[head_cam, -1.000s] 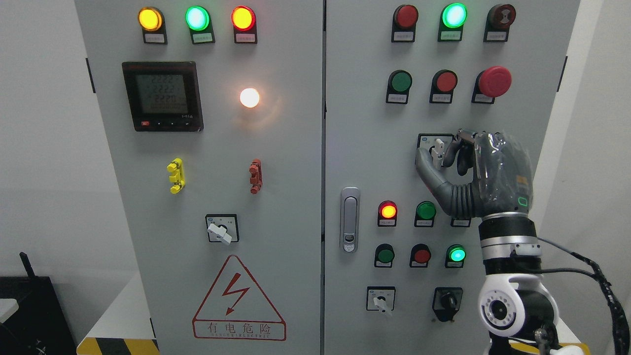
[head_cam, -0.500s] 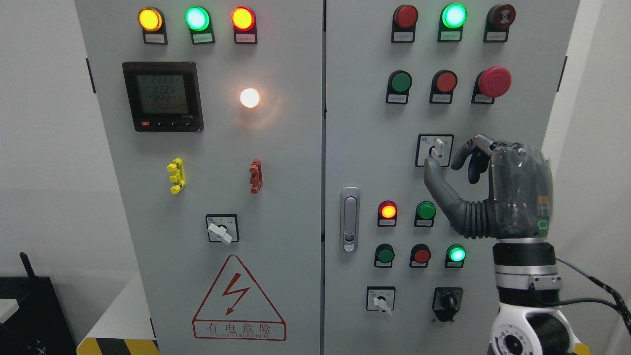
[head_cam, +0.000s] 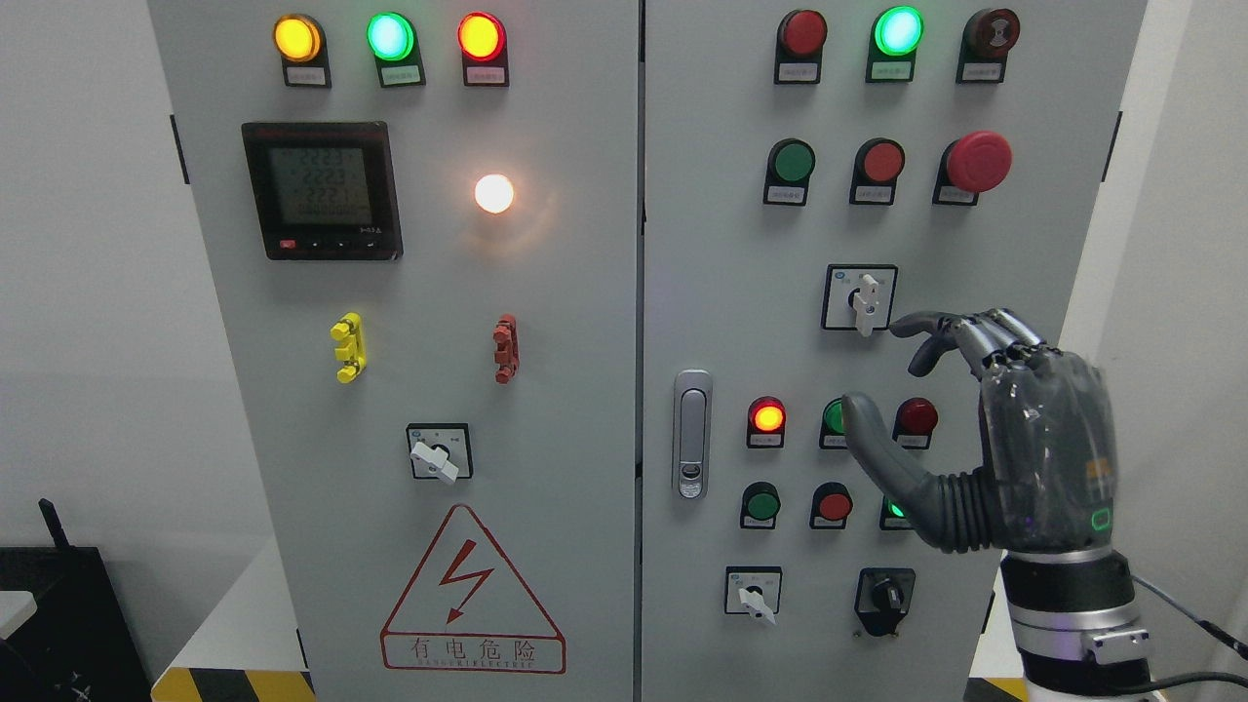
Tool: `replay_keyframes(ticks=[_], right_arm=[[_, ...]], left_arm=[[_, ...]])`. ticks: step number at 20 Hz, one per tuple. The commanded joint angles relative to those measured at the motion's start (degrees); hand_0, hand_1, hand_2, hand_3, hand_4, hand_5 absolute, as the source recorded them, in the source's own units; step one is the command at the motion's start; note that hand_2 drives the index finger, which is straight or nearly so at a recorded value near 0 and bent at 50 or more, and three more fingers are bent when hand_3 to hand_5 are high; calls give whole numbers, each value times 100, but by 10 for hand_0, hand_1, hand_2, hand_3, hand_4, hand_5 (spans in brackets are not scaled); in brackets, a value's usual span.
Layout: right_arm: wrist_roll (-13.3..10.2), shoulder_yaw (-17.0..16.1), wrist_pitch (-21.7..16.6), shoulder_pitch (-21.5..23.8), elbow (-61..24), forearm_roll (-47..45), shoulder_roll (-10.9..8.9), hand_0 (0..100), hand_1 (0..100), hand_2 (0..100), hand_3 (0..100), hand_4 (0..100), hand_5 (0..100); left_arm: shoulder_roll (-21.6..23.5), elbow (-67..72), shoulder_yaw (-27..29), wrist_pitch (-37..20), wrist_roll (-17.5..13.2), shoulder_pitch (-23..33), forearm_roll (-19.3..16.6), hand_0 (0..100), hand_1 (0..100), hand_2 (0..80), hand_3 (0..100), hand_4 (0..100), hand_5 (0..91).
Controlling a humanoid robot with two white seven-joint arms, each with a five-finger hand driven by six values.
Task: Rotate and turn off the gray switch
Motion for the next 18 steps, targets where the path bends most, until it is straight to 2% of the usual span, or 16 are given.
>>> replay_keyframes(ticks=[1, 18], right_arm=[[24, -310, -61, 175, -279, -1, 28, 187, 234, 61, 63, 0, 0], [51, -284, -52, 228, -288, 8, 28, 158, 232, 63, 92, 0, 0]], left_arm=[[0, 88, -9, 4, 4, 0, 0, 120, 389, 0, 0, 0, 0], [0, 79, -9, 4, 4, 0, 0, 120, 389, 0, 0, 0, 0]])
